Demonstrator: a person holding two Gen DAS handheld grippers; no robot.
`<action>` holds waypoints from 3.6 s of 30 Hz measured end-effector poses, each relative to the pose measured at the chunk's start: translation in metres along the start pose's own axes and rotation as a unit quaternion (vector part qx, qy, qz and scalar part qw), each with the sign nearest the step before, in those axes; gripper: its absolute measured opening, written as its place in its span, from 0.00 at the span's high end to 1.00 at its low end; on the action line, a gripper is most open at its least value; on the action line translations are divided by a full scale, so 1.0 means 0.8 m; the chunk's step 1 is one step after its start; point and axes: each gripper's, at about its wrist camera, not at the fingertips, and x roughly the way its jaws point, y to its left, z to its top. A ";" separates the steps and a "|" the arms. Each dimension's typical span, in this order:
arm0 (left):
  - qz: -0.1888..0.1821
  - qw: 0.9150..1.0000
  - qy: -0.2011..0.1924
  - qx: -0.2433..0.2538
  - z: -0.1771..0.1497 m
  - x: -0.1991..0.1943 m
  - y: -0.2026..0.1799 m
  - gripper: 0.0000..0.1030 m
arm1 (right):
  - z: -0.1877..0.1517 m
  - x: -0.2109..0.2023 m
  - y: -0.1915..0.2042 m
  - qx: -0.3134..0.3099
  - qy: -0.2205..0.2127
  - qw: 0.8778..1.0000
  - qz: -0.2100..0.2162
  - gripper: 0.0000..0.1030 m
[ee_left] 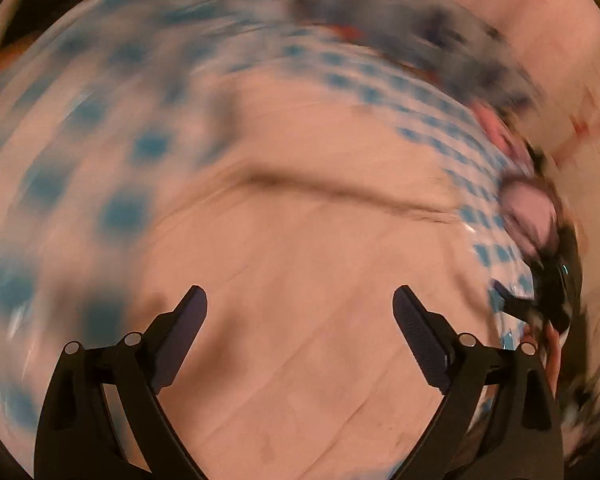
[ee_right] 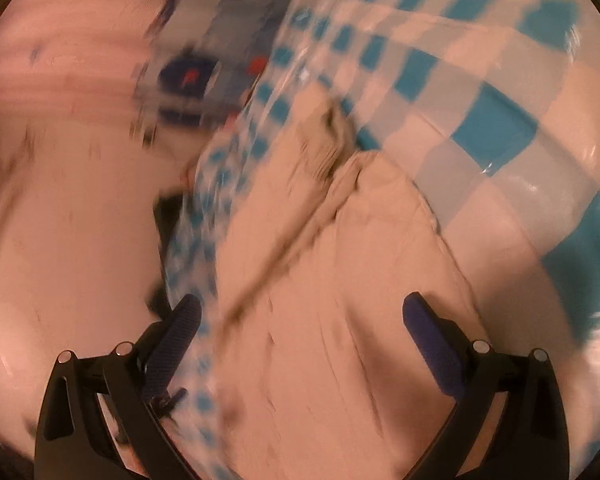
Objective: Fold large clothes
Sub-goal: 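Lay the sleeve back down with the left gripper while the right gripper moves to the jacket side, then grasp the long side edge of the cream jacket with both grippers, then lift the held jacket edge with both grippers and fold it over the body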
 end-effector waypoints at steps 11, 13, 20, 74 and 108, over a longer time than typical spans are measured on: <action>-0.062 0.989 0.043 -0.130 -0.140 0.025 0.134 0.13 | -0.110 -0.077 -0.072 -0.042 0.118 0.988 -0.095 0.05; -0.088 0.987 0.048 -0.128 -0.150 0.032 0.122 0.12 | -0.119 -0.082 -0.072 -0.038 0.124 0.989 -0.076 0.05; -0.154 0.980 0.040 -0.118 -0.161 0.028 0.093 0.11 | -0.130 -0.082 -0.060 -0.027 0.148 0.988 -0.019 0.05; -0.159 0.973 0.147 -0.079 -0.365 -0.118 0.075 0.50 | -0.233 -0.290 -0.066 -0.079 0.180 0.978 0.073 0.40; -0.217 0.969 0.069 -0.094 -0.354 -0.118 0.033 0.93 | -0.260 -0.237 -0.042 -0.086 0.165 0.965 0.184 0.84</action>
